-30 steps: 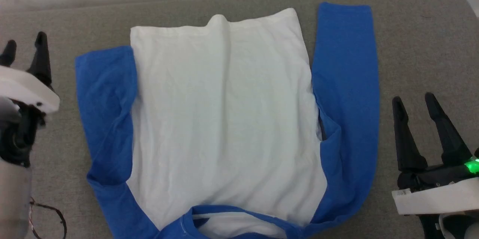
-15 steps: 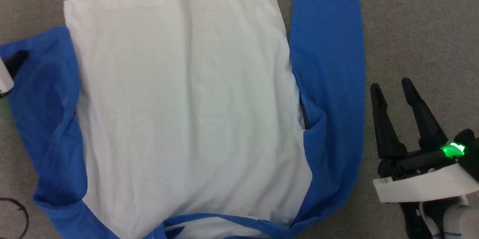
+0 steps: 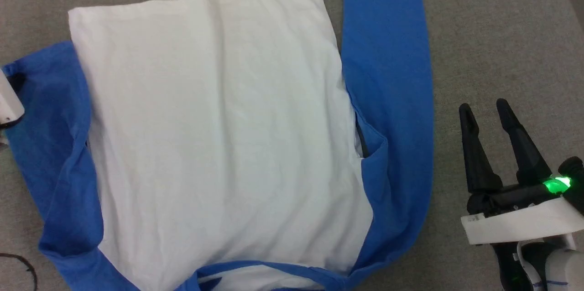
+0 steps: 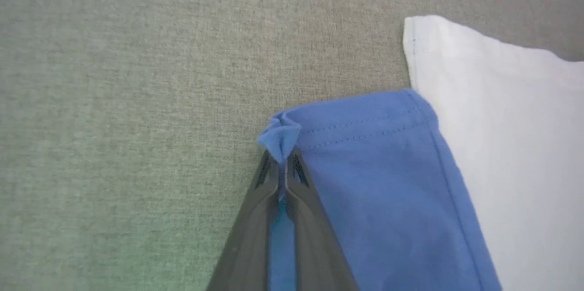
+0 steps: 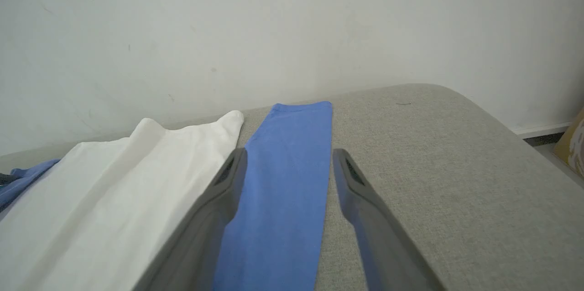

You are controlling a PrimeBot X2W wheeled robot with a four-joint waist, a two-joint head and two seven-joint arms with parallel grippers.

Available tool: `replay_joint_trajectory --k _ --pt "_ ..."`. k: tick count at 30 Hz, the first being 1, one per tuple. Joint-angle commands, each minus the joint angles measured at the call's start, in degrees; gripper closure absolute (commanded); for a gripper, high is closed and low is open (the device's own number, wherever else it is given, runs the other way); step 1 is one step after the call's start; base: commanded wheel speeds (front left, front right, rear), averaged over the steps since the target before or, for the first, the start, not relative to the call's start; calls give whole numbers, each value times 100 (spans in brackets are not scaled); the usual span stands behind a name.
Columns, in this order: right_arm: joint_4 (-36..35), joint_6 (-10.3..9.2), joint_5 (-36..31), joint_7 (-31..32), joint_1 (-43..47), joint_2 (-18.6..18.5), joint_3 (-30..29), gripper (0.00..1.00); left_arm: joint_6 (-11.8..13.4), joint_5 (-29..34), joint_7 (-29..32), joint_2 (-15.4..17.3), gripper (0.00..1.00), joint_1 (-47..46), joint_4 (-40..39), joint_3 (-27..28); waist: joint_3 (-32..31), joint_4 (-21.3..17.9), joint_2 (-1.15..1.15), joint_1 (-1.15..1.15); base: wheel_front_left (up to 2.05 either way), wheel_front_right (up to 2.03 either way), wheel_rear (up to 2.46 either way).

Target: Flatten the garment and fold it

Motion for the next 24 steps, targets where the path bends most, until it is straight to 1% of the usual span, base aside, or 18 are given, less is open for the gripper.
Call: replay_joint_trajectory --k 1,4,6,9,12,16,17,19,22,24 --pt "13 -4 -7 20 14 16 -52 0 -47 31 -225 -195 100 257 93 -21 -286 125 0 -1 0 0 0" --pt "33 -4 -42 89 119 16 -157 0 -107 188 -862 -171 100 246 -2 46 -620 222 0 -1 0 0 0" --pt "48 -4 -64 146 212 17 -244 0 -112 330 -1179 -149 100 262 -156 29 -876 308 0 -1 0 0 0" --pt "28 -4 -74 219 367 17 -387 0 -143 508 -1435 -138 100 334 -542 -72 -1206 443 0 -1 0 0 0" --pt "4 -4 -63 296 529 17 -514 0 -141 673 -1510 -213 100 477 -1135 -278 -1492 584 0 -1 0 0 0" --pt "-25 -4 -43 389 726 18 -599 0 -115 807 -1457 -460 100 868 -2105 -665 -1802 710 0 -1 0 0 0" --pt "-25 -4 -43 389 726 18 -599 0 -115 807 -1457 -460 100 868 -2105 -665 -1802 710 0 -1 0 0 0" --pt "-45 -4 -18 423 806 18 -635 0 -117 847 -1405 -617 100 1103 -2563 -906 -1918 745 0 -1 0 0 0" --pt "-92 -4 1 483 899 18 -689 0 -91 829 -1412 -981 100 1423 -3127 -1261 -2028 766 0 -1 0 0 0" --pt "-132 -4 12 511 914 18 -707 0 -75 831 -1433 -1261 100 1608 -3362 -1540 -2042 740 0 -1 0 0 0"
